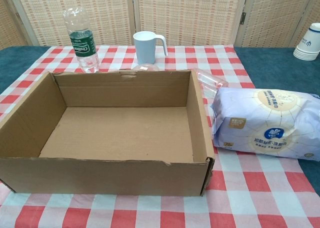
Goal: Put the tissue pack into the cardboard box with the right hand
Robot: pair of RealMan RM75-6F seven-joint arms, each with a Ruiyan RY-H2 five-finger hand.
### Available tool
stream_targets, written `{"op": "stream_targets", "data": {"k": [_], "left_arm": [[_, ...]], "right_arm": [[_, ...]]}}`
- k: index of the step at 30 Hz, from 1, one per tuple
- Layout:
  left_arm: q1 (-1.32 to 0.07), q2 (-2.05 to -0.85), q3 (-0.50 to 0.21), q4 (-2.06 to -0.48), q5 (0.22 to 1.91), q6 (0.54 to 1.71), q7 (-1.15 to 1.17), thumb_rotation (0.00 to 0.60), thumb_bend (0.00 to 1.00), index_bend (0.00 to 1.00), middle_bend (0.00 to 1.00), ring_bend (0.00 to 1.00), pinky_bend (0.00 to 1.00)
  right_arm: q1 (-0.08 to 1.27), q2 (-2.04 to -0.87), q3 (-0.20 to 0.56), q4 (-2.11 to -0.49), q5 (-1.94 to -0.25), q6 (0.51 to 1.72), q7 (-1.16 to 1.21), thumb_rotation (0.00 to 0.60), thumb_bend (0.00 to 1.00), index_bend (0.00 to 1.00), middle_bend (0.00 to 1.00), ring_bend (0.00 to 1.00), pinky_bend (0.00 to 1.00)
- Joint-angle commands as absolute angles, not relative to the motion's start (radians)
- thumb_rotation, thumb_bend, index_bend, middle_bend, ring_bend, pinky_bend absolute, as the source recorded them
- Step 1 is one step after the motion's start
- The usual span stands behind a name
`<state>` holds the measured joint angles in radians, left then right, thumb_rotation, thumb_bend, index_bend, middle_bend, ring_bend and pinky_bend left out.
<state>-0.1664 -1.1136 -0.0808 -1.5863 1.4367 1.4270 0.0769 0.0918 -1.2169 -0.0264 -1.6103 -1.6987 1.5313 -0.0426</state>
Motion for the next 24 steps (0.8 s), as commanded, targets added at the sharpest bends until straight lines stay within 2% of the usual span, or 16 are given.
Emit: {"op": "stream_targets", "data": {"k": [1,12,24], "left_arm": [[-0.166,-1.112,-0.081,-1.586,1.441,1.431,0.069,0.600,0.20,0.08,0.02,0.00,0.10],[-0.163,-1.109,-0.088,-1.579,1.447,1.445,0.040,0.600,0.20,0.08,0.02,0.00,0.10],[-0.170,-1.114,-0.088,-1.569,1.446,1.433,0.029,0.600,0.20,0.09,0.03,0.00,0.10]], "right_arm": [[0.093,-1.222,-0.026,-1.606,-1.697,1.526,-0.045,0.600,0.00,0.00,0.00,0.00,0.00],[0.095,-1.228,-0.026,-1.622,-1.704,1.521,-0.070,0.600,0.00,0.00,0.00,0.00,0.00],[0.124,-1.223,-0.015,-1.628,-1.675,1.465,-0.048,0.600,0.00,0.00,0.00,0.00,0.00]]}}
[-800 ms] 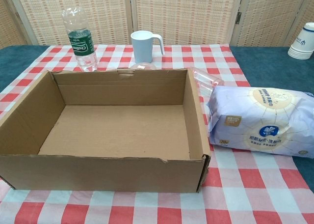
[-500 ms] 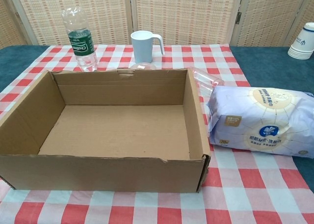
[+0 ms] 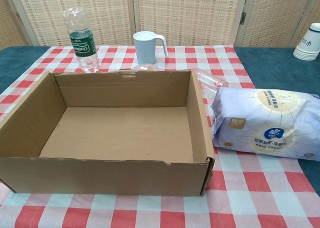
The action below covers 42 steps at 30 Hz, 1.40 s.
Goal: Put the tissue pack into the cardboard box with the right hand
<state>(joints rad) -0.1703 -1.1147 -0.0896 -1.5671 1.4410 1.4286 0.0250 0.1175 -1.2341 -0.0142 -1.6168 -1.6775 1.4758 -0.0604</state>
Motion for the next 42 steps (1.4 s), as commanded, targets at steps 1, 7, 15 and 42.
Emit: {"op": "stream_targets", "data": {"k": [1,7,15,42], "left_arm": [[-0.169,-1.114,-0.087,-1.570,1.449,1.436,0.030,0.600,0.20,0.09,0.03,0.00,0.10],[-0.167,-1.108,-0.089,-1.573,1.442,1.435,0.020,0.600,0.20,0.09,0.03,0.00,0.10],[-0.165,-1.103,-0.083,-1.581,1.449,1.435,0.017,0.600,0.20,0.09,0.03,0.00,0.10],[-0.169,-1.088,-0.081,-1.574,1.444,1.417,-0.011,0.600,0.20,0.09,0.03,0.00,0.10]], "right_arm": [[0.126,-1.219,-0.014,-1.632,-1.675,1.463,-0.045,0.600,0.00,0.00,0.00,0.00,0.00],[0.127,-1.227,0.000,-1.658,-1.660,1.467,-0.087,0.600,0.00,0.00,0.00,0.00,0.00],[0.166,-1.221,0.014,-1.712,-1.613,1.387,-0.063,0.600,0.00,0.00,0.00,0.00,0.00],[0.431,-1.258,0.153,-1.845,-1.114,1.027,-0.306,0.600,0.00,0.00,0.00,0.00,0.00]]}}
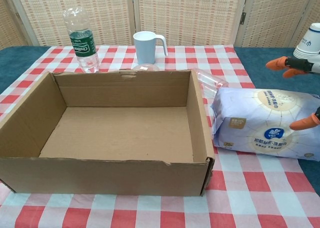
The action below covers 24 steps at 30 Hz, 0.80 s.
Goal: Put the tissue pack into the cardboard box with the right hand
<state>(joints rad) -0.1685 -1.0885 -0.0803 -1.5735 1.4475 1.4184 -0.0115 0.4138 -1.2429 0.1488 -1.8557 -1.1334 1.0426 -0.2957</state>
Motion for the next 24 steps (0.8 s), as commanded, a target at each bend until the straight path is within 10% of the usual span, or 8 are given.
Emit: {"op": "stream_targets", "data": {"k": [1,24], "left_arm": [[-0.169,-1.088,-0.082,-1.574,1.442,1.416,-0.012,0.600,0.20,0.09,0.03,0.00,0.10],[-0.175,-1.082,-0.081,-1.568,1.437,1.395,-0.049,0.600,0.20,0.09,0.03,0.00,0.10]], "right_arm": [[0.436,-1.262,0.152,-1.842,-1.107,1.023,-0.309,0.600,0.00,0.00,0.00,0.00,0.00],[0.527,-1.323,0.121,-1.767,-0.947,0.953,-0.364,0.600,0.00,0.00,0.00,0.00,0.01]]}}
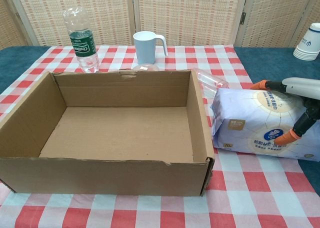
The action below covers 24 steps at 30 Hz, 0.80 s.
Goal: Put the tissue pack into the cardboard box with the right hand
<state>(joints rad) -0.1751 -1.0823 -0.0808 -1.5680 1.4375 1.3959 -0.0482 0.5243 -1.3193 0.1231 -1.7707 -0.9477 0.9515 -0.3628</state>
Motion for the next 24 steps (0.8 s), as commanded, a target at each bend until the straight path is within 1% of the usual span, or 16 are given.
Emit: {"op": "stream_targets", "data": {"k": [1,6,9,11,14,17,19,24], "left_arm": [[-0.175,-1.082,-0.081,-1.568,1.437,1.394,-0.049,0.600,0.20,0.09,0.03,0.00,0.10],[-0.176,-1.082,-0.081,-1.567,1.436,1.395,-0.051,0.600,0.20,0.09,0.03,0.00,0.10],[-0.177,-1.083,-0.080,-1.566,1.436,1.392,-0.049,0.600,0.20,0.09,0.03,0.00,0.10],[-0.178,-1.084,-0.079,-1.565,1.434,1.388,-0.047,0.600,0.20,0.09,0.03,0.00,0.10],[-0.178,-1.085,-0.080,-1.565,1.433,1.388,-0.046,0.600,0.20,0.09,0.03,0.00,0.11],[-0.178,-1.086,-0.080,-1.565,1.432,1.387,-0.046,0.600,0.20,0.09,0.03,0.00,0.11],[-0.179,-1.085,-0.080,-1.565,1.432,1.387,-0.046,0.600,0.20,0.09,0.03,0.00,0.11],[-0.180,-1.085,-0.079,-1.564,1.430,1.384,-0.047,0.600,0.20,0.09,0.03,0.00,0.11]], "right_arm": [[0.529,-1.328,0.120,-1.763,-0.948,0.959,-0.364,0.600,0.00,0.00,0.00,0.00,0.03],[0.533,-1.334,0.116,-1.757,-0.943,0.965,-0.368,0.600,0.00,0.03,0.01,0.00,0.11],[0.533,-1.343,0.114,-1.750,-0.947,0.988,-0.375,0.600,0.00,0.13,0.09,0.07,0.25],[0.531,-1.349,0.110,-1.745,-0.949,1.003,-0.383,0.600,0.00,0.21,0.16,0.14,0.34],[0.530,-1.356,0.106,-1.738,-0.959,1.019,-0.386,0.600,0.00,0.31,0.24,0.23,0.44],[0.526,-1.360,0.103,-1.733,-0.972,1.032,-0.383,0.600,0.00,0.40,0.27,0.26,0.47],[0.525,-1.359,0.103,-1.734,-0.977,1.037,-0.379,0.600,0.00,0.44,0.29,0.28,0.49],[0.521,-1.342,0.104,-1.755,-0.996,1.054,-0.371,0.600,0.00,0.50,0.31,0.29,0.50]]}}
